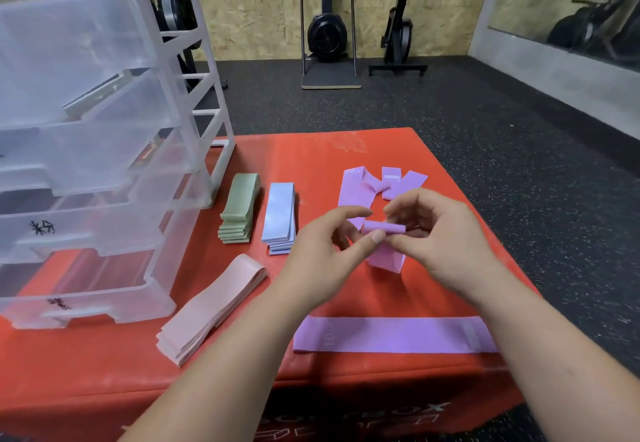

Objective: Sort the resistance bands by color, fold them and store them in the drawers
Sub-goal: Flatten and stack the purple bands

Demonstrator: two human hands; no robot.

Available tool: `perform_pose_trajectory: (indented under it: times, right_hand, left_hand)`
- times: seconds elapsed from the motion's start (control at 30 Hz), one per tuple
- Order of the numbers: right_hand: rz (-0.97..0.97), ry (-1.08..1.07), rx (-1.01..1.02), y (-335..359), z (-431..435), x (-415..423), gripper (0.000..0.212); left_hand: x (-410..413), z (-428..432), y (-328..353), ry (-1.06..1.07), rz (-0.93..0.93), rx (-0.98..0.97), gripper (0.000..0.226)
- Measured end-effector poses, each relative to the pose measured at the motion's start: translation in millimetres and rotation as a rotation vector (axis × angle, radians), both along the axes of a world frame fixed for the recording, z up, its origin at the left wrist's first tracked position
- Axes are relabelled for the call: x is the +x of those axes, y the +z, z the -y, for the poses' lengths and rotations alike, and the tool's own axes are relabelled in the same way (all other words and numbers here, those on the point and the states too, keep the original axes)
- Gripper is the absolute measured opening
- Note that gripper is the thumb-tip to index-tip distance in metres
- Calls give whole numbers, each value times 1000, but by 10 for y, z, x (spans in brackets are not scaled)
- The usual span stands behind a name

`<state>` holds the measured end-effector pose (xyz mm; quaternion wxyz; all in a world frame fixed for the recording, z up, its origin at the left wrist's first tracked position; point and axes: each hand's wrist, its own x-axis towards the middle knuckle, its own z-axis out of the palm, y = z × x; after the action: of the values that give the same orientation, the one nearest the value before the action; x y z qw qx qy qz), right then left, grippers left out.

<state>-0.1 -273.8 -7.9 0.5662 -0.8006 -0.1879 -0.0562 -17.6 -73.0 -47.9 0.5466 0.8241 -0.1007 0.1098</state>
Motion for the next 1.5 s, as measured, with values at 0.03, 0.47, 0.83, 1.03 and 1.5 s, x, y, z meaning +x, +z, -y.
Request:
perform_pose_trajectory:
  times: [0.03,0.47,0.83,1.03,1.5]
  right_hand:
    - [23,-5,-46,-28,-47,-4,39]
    - [31,-46,19,-147,-131,34,34]
    - [9,100,-285,-214,-125,99,39]
    - [-40,248,-276,-236,-212,52,44]
    - [25,-51,-779,-202,477,252,26]
  left_hand:
    - [21,-10,-1,4,-15,-23,23]
    - [20,-272,61,52,-163,-348,20]
    - [-63,-409,143,-70,-130,-244,24]
    - [-70,-428,129,-44,-19,-53,21]
    - [12,-624,101,354,140,-72,21]
